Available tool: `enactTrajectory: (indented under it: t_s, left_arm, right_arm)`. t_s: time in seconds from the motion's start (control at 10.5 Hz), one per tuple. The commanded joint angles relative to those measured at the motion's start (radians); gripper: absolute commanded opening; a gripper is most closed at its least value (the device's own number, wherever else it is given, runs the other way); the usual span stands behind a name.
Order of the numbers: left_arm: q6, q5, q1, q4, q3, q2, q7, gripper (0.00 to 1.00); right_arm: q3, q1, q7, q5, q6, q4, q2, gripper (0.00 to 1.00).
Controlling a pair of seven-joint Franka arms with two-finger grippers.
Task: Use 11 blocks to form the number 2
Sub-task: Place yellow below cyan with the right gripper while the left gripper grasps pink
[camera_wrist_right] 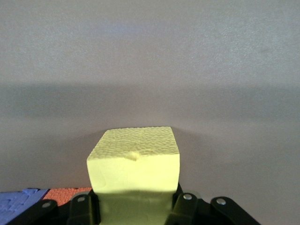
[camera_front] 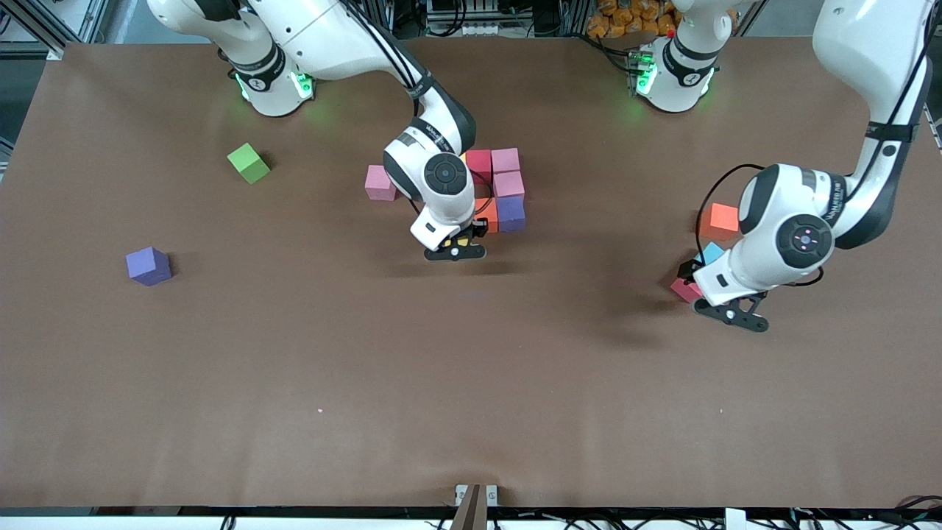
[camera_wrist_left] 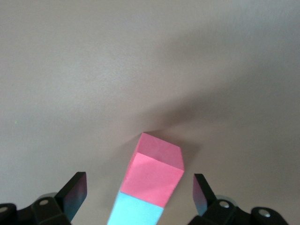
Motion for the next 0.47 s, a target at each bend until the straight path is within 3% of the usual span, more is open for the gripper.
enactTrajectory:
  t_s: [0.0,0.19,0.28,0.38]
  left_arm:
    - [0.073,0.030,0.053,-0.092,-0.017,-0.044,0.129,1.00]
    - [0.087,0.030,0.056,-0.124,-0.017,-0.051,0.154,1.00]
    - [0.087,0.030,0.058,-0.134,-0.017,-0.055,0.155,1.00]
    - [0.087,0.030,0.058,-0.137,-0.017,-0.056,0.155,1.00]
  right_arm:
    - [-0.010,0.017,0.028,-0.020,-0.005,0.017,0.010,0.41]
    - [-0.010,0.017,0.034,-0.020,-0.007,0.017,0.010,0.47]
    - [-0.010,0.020,0.034,-0.021,-0.007,0.017,0.010,0.70]
    - [-0.011,0.019,0.034,-0.052,-0.007,0.017,0.007,1.00]
